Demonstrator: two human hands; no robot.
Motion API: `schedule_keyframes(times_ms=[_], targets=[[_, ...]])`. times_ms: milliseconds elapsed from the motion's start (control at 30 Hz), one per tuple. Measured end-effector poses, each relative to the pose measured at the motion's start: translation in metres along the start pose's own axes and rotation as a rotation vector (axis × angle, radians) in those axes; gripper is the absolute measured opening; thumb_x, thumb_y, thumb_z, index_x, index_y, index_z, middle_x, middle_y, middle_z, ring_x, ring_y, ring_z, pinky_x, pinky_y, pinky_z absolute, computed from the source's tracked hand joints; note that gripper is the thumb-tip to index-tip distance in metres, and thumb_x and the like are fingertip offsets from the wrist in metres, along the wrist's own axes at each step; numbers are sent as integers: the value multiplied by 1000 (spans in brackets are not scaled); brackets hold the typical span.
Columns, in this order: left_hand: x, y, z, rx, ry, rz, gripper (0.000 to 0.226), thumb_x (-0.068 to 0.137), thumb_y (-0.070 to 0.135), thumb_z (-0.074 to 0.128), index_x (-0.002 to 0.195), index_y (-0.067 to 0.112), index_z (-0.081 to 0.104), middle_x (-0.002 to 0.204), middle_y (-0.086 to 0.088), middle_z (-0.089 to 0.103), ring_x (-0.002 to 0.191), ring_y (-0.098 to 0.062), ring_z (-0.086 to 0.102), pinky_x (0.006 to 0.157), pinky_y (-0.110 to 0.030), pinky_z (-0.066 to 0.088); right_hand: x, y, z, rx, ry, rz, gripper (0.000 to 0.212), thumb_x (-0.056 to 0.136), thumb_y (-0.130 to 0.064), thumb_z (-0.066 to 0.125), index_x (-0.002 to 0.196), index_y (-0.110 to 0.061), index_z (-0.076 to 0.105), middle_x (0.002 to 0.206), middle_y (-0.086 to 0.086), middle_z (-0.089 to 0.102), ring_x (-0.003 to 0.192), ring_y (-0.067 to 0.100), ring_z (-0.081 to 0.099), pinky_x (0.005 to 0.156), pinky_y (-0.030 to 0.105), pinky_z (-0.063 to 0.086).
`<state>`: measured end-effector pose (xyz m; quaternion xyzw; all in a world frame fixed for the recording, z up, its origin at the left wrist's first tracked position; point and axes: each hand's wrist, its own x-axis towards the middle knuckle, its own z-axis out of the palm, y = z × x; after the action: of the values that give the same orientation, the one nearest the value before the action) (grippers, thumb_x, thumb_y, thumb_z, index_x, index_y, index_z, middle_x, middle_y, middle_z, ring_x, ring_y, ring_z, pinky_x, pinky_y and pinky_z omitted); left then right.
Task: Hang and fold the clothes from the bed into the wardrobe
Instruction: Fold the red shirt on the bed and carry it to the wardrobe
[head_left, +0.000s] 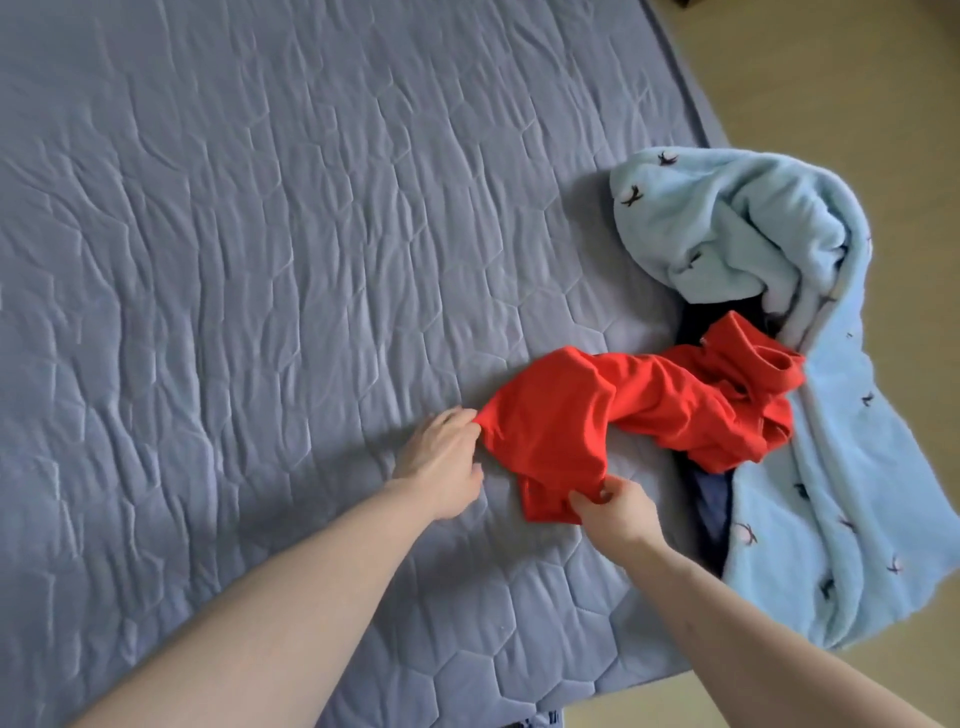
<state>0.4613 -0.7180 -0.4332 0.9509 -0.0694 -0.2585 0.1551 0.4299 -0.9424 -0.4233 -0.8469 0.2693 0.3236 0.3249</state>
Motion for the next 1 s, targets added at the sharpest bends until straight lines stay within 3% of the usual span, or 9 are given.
schedule_keyframes(times_ms=[67,133,233,367,533,600,700,833,1000], targets=[[-10,2,-20,-197,243,-97,11,86,25,67,96,25,71,109,9,68,108,-17,63,87,-30,46,-13,-3,-9,82,79,-46,27,96,-27,63,72,-15,58,66,-4,60,69,20,55,65,35,40],[-18,5,-51,-366,363,-203,7,79,27,75,78,28,68,88,11,67,83,-13,64,70,-28,42,-28,-15,-24,209,181,-133,21,101,-27,57,85,-15,62,78,-4,65,79,22,59,71,33,38],[-27,11,-112,-513,504,-268,21,73,25,80,68,25,60,72,12,62,67,-11,57,64,-27,37,-48,-57,-53,295,319,-234,27,105,-34,50,103,-11,65,97,1,70,93,23,61,83,33,41],[-50,7,-210,-585,718,-272,27,76,7,69,65,19,46,57,8,49,54,-7,46,59,-30,28,-81,-146,-109,366,380,-391,38,106,-38,49,81,-12,60,76,-1,64,75,18,59,76,34,40],[-90,-22,-340,-558,859,-239,24,79,4,57,73,21,42,57,6,47,55,-15,45,60,-36,32,-122,-251,-188,296,469,-638,50,100,-41,59,67,-5,50,57,6,49,61,18,42,57,26,34],[-114,-38,-396,-471,850,-193,17,79,12,54,90,25,50,66,4,56,65,-26,54,65,-39,43,-143,-291,-218,228,513,-749,51,99,-43,61,67,-4,48,57,6,49,63,26,43,59,32,33],[-152,-57,-468,-347,923,-146,39,83,3,54,116,22,61,81,1,60,79,-30,60,76,-38,47,-178,-344,-246,136,554,-939,44,97,-46,62,74,-8,55,63,4,57,66,29,51,62,38,39],[-200,-84,-527,-229,1145,-195,33,85,-2,56,102,20,74,102,-8,64,96,-30,63,84,-34,47,-216,-393,-260,100,631,-1137,33,96,-41,62,81,-12,58,65,2,59,66,28,53,64,42,47],[-249,-110,-537,-230,1173,-249,32,86,-5,57,103,16,74,108,-8,64,98,-28,63,87,-32,47,-245,-414,-251,35,617,-1272,28,97,-39,64,83,-16,62,66,1,62,64,27,56,64,44,51]])
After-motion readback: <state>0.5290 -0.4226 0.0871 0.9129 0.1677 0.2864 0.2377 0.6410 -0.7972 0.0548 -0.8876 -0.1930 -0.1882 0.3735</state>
